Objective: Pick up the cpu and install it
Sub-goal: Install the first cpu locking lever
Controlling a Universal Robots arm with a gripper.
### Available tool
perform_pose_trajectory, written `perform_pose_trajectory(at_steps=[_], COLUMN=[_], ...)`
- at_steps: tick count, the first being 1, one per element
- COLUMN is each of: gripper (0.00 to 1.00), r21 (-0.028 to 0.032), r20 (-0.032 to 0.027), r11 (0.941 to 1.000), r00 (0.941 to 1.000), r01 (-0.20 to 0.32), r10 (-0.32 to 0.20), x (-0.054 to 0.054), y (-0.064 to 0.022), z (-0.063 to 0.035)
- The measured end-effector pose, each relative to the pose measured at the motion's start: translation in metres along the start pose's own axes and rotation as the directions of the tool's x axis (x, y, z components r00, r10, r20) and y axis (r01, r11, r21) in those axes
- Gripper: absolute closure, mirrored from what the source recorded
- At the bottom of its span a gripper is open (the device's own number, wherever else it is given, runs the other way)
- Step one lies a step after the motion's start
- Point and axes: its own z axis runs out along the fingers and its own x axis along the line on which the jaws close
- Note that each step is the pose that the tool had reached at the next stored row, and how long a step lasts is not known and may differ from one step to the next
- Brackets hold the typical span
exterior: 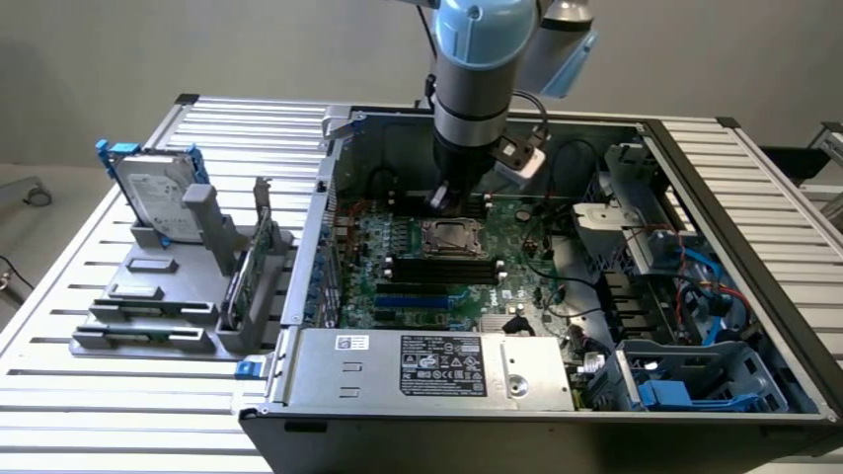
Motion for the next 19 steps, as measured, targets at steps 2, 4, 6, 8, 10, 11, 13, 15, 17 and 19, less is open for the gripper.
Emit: perform_pose_trajectory(at_steps=[2,4,6,8,10,11,13,15,17,19], gripper=[0.89,0.89,0.89,0.89,0.89,0.89,0.89,0.89,0.89,0.89], r21=[-0.0028,-0.0077,-0.0107,-0.0123,-0.0141,-0.0153,-0.0184,-0.0219,-0.0258,-0.03], r20=[0.0051,0.0116,0.0155,0.017,0.0191,0.0203,0.0237,0.0275,0.0316,0.0361], r11=[1.0,1.0,0.9999,0.9999,0.9999,0.9999,0.9998,0.9997,0.9996,0.9995], r00=[1.0,0.9999,0.9999,0.9999,0.9998,0.9998,0.9997,0.9996,0.9995,0.9993], r01=[0.0,0.0,0.0,-0.001,-0.002,-0.002,-0.004,-0.006,-0.007,-0.009], r10=[0.0,0.0,0.0,0.001,0.002,0.003,0.004,0.006,0.008,0.01], x=[-0.001,-0.002,-0.002,-0.002,-0.003,-0.004,-0.005,-0.005,-0.006,-0.007], y=[0.001,0.0012,0.0011,0.0011,0.0013,0.0014,0.0018,0.0022,0.0026,0.003], z=[-0.0015,-0.0026,-0.0045,-0.0061,-0.0075,-0.0081,-0.0093,-0.0102,-0.0108,-0.0116])
